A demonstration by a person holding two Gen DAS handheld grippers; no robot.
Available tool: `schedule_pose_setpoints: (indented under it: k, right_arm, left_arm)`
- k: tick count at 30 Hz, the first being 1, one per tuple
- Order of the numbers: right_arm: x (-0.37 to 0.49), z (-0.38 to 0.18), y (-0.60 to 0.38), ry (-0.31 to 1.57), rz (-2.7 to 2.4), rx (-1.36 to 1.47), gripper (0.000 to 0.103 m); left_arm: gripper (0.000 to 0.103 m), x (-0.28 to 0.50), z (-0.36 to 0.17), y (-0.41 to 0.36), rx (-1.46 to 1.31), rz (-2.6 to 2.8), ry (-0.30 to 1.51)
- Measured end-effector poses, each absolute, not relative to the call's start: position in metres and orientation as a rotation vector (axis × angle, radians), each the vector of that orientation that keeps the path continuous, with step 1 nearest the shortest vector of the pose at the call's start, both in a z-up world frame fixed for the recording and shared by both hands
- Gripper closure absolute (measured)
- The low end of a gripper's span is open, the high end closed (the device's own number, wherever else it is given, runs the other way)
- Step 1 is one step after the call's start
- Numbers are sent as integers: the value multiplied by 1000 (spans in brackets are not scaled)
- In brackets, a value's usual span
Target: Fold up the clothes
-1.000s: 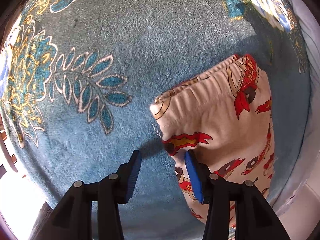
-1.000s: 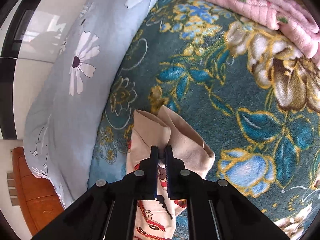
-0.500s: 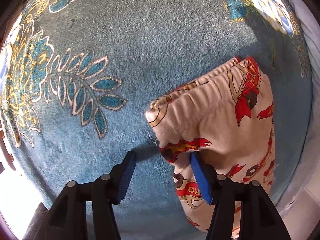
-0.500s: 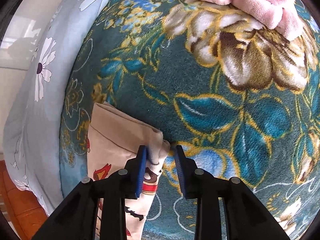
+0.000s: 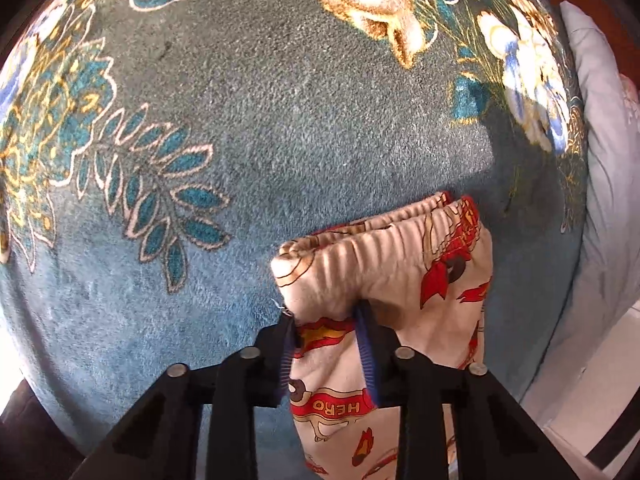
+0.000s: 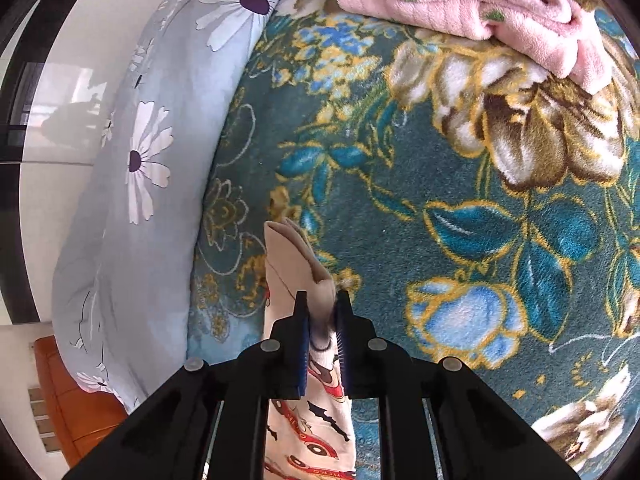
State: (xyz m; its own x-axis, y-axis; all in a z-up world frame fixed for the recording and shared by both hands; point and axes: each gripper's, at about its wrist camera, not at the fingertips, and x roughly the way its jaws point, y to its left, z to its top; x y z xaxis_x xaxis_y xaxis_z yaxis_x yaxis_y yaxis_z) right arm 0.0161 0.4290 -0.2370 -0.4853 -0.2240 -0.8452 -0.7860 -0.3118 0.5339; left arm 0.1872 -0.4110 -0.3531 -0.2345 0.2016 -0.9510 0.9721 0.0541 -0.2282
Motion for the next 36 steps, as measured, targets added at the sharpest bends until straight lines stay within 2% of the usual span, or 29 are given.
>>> schedule_pose_setpoints:
  k: [2,10,14,17,19,23,29,32,36]
  right_arm:
    - [8,-226,425,1521,1873,-1278,91]
    - [31,-166,414,1526,2006,-1234,92]
    - [78,-160,422,1476,1990,-1243,92]
    - [113,-191,420,1388,1875,-1350,92]
    - [133,-217,420,1395,1757,-1388,92]
    - [142,-227,415,1366,1724,-1404,92]
    - [99,-180,378,1126,2026,-1512,92]
    - [76,-156,329,955,2216,-1599,92]
    - [55,-150,244,764,2407,-1766,92]
  left_arm:
    - [94,177,-347,-413,1243,-1275,1515]
    - [96,152,-262,-434,1284,-1521,1461]
    - [96,160,-236,-444,1384,-1656,1342]
    - [94,174,-261,-435,1458,-1648,1271]
    - [94,192,-290,-431,1536,-1532,1245]
    - [93,224,-323,-423,1512,-1319,1320]
    - [91,220,-311,-422,1511,-1399,1318]
    - [91,217,-308,-421,1519,-1420,1309]
    - [91,214,-310,-416,1550,-1451,1267]
